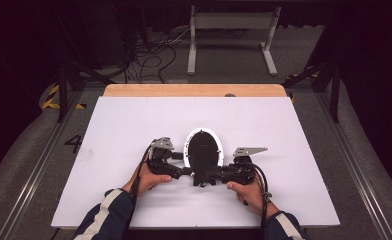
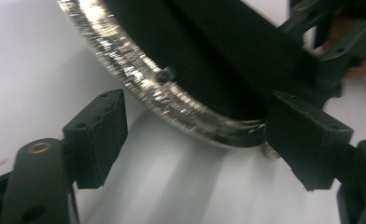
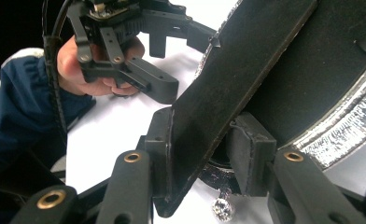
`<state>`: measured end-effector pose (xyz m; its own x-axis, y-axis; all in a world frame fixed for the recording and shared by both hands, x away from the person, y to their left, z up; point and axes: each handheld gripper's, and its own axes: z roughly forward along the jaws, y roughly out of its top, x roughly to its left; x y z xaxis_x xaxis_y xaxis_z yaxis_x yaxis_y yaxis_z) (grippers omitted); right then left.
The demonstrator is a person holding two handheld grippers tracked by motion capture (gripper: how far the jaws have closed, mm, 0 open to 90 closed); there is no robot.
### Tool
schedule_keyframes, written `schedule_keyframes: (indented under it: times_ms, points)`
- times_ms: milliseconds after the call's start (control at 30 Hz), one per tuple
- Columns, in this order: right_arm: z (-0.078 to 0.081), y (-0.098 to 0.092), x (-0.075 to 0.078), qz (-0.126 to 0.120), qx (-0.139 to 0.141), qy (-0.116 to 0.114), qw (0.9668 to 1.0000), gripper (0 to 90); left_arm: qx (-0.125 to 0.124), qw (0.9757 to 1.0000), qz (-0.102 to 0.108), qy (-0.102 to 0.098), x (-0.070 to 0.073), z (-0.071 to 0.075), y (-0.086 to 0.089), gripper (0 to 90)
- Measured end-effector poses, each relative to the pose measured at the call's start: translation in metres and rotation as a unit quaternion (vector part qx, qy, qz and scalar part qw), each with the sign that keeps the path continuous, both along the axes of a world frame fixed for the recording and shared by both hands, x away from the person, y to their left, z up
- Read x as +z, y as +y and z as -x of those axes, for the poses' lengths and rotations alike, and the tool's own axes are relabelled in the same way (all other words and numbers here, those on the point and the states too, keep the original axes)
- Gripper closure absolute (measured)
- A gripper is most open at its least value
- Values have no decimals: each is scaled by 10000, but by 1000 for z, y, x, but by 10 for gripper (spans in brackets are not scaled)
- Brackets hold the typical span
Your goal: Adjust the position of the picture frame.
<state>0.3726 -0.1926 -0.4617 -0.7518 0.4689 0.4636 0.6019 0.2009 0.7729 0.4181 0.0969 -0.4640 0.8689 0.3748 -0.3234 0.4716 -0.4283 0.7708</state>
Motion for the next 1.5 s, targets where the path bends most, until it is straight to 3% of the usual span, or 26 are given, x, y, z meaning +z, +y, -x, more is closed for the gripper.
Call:
schedule_keyframes:
  times_ms: [33, 233, 333, 467, 633, 867, 967, 1067, 1100, 1133, 1267, 1333, 1500]
  points:
    - [1, 0, 0, 16, 21, -50, 10000, 634, -23, 9999, 112, 90, 1, 2, -2, 229]
    - [3, -1, 2, 16, 85, -109, 9999, 656, 15, 9999, 121, 85, 3, 3, -1, 279]
    - [0, -4, -2, -122, 107, 28, 9999, 677, 33, 9999, 153, 54, 5, 3, 1, 356]
    - [1, -3, 0, -21, 104, -58, 9999, 688, -71, 9998, 195, 17, 6, 5, 2, 469]
    - [1, -4, 0, 52, 47, -123, 9999, 726, -157, 9994, 226, -185, 11, 8, 2, 608]
    - [2, -4, 2, 70, -17, -163, 9998, 739, -231, 9986, 225, -408, 16, 11, 2, 652]
    - [2, -6, 3, 24, -33, -173, 9998, 756, -207, 9976, 193, -638, 20, 14, 1, 676]
    - [3, -6, 5, -25, -26, -196, 9998, 777, -138, 9958, 124, -901, 24, 17, 1, 700]
    - [3, -6, 5, -25, -26, -196, 9998, 777, -138, 9958, 124, -901, 24, 17, 1, 710]
    - [4, -5, 7, -8, -11, -242, 9997, 780, -99, 9943, 60, -1056, 26, 19, 0, 714]
    - [5, -5, 10, 68, 26, -316, 9995, 780, -16, 9923, 24, -1235, 28, 21, -1, 744]
    - [6, -6, 13, 96, 25, -355, 9993, 776, 25, 9902, -27, -1399, 30, 22, -1, 761]
    - [6, -7, 14, 95, 1, -364, 9993, 774, 36, 9885, -53, -1509, 31, 21, -2, 764]
